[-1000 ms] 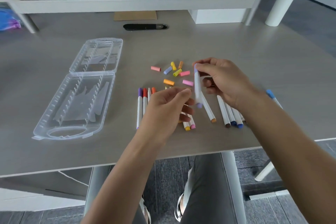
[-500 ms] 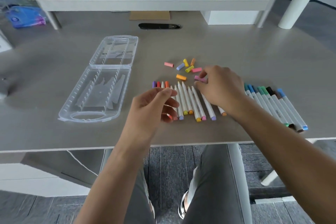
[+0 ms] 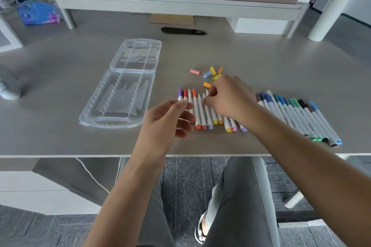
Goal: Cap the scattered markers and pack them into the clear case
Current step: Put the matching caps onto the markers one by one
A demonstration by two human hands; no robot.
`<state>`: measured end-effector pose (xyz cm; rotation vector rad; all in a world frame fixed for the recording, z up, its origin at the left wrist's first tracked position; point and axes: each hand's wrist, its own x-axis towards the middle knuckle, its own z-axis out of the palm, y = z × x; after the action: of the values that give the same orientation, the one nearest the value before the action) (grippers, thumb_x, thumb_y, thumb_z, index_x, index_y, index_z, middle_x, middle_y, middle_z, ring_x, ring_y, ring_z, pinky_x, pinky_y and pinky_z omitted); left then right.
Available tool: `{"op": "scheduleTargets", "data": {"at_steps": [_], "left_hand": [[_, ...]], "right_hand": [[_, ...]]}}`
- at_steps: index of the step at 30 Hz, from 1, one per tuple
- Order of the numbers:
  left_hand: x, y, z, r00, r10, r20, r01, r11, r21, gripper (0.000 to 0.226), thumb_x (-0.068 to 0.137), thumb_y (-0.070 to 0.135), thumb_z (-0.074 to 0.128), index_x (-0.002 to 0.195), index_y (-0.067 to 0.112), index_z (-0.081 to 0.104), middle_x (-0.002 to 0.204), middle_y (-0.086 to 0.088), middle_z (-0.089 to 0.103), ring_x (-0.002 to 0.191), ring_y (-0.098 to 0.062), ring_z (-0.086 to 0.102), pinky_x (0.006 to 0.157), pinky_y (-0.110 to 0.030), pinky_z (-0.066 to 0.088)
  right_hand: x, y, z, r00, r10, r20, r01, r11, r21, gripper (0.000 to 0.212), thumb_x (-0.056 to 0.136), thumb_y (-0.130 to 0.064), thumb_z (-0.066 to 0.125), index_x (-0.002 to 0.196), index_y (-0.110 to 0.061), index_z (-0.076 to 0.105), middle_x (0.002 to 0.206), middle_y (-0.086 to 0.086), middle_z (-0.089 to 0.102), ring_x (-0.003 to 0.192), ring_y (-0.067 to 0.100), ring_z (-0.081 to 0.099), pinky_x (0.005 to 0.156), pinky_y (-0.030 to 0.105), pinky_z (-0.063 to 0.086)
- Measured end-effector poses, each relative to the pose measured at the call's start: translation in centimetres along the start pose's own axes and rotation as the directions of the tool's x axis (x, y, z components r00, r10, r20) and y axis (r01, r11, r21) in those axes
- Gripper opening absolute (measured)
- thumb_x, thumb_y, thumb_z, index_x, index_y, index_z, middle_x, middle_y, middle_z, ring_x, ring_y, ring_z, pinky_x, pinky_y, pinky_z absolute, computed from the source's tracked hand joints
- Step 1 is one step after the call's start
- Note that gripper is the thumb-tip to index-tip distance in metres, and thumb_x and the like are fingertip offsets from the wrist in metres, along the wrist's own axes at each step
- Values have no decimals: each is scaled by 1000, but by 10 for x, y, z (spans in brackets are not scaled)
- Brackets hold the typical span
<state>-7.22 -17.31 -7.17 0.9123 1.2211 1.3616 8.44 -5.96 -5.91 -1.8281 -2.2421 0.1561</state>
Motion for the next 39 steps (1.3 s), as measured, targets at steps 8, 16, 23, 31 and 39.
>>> {"op": "scheduleTargets", "data": {"at_steps": [8,16,23,31,39], "left_hand": [[8,0,-7,1000,25,7,-25,1000,7,24,102,16,55,95,0,72,75,-10,69,66,-25,58,59,-32,44],[36,-1,11,992,125,-33,-108,943,315,16,90,28,73,103,18,71,68,0,72,63,-20,69,62,-35,57],[61,9,33,988,-127,89,132,990,-51,15,96,-2,58,109,0,65,81,-19,70,71,-29,75,70,-38,64],[66,9,24,980,-162,111,184,957,-224,23,97,-9,51,114,0,63,87,-22,68,73,-31,75,64,-30,61],[65,6,19,983,-128,134,156,962,-225,21,97,-7,51,110,2,66,85,-18,70,71,-31,74,64,-32,61]], "right_hand": [[14,-18,-3,996,44,72,-39,996,-75,19,88,-41,67,97,-29,54,71,-6,53,84,25,61,70,31,41],[20,-6,-24,974,168,151,-225,774,592,31,87,-27,72,67,-3,70,58,4,55,49,16,40,49,25,31],[39,3,-19,967,162,197,-253,712,655,25,91,-29,74,80,-6,78,62,-1,65,39,3,45,46,19,36],[93,38,7,993,35,-115,-12,981,192,20,91,-19,66,103,-29,79,99,-3,72,85,21,66,73,31,51],[112,27,11,976,-218,25,219,974,-63,11,96,-31,69,102,-32,77,102,-2,49,90,20,51,60,27,29]]}}
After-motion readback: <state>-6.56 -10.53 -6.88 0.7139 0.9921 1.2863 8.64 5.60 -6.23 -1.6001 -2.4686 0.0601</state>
